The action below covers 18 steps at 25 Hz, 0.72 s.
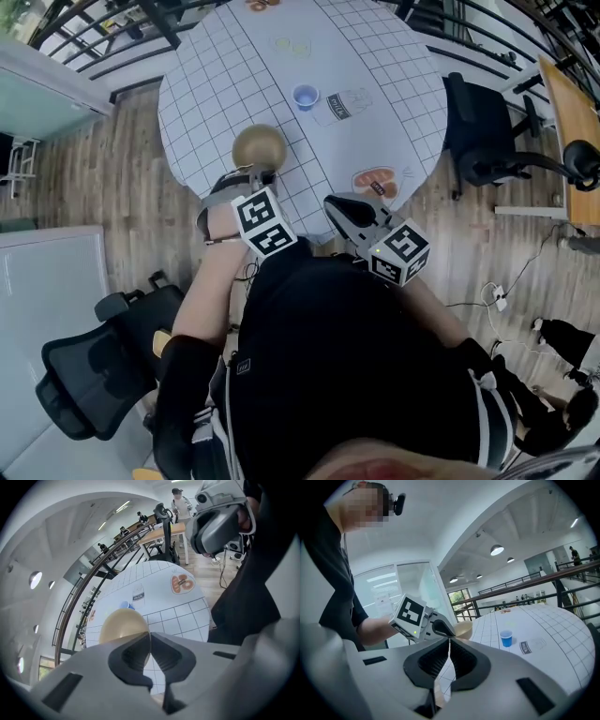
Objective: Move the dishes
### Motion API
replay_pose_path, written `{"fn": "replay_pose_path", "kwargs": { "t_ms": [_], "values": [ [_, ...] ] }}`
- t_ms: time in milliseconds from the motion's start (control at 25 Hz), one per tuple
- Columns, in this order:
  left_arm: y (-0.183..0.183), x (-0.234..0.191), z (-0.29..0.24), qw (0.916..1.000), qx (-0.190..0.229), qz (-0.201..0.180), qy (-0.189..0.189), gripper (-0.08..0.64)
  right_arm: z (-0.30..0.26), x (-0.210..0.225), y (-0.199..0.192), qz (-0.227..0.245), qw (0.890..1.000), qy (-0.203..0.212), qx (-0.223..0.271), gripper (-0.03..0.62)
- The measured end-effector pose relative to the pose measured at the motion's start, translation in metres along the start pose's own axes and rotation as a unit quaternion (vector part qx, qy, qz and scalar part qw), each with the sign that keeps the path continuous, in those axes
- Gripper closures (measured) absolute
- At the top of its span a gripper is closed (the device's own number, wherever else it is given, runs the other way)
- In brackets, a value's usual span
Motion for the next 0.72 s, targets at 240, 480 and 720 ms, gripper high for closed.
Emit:
{"fn": "replay_pose_path", "kwargs": {
  "t_ms": [240, 480, 720],
  "values": [
    [-0.006, -0.024, -0.046, 0.9993, -0.028, 0.012, -0.022, 0.541, -0.023, 0.031, 0.031, -0.014, 0.999, 0.031, -0.003, 0.571],
    [-0.008, -0.051, -0.103, 0.9977, -0.043, 0.05, -0.016, 0.541, -0.028, 0.07, 0.014, -0.04, 0.995, 0.056, -0.078, 0.571],
    [-0.01, -0.066, -0.149, 0.9979, -0.043, 0.049, -0.005, 0.541, -0.036, 0.094, 0.003, -0.06, 0.993, 0.044, -0.093, 0.571]
  ]
}}
Point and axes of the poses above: the fingertips, and each gripper's own axes: z backward along the fingers, x to its right, y out of its top, the point moved 7 cm from there along z, backward along the fingers, and after that the axes turned 14 degrees about -z, right-handed, at the moved point
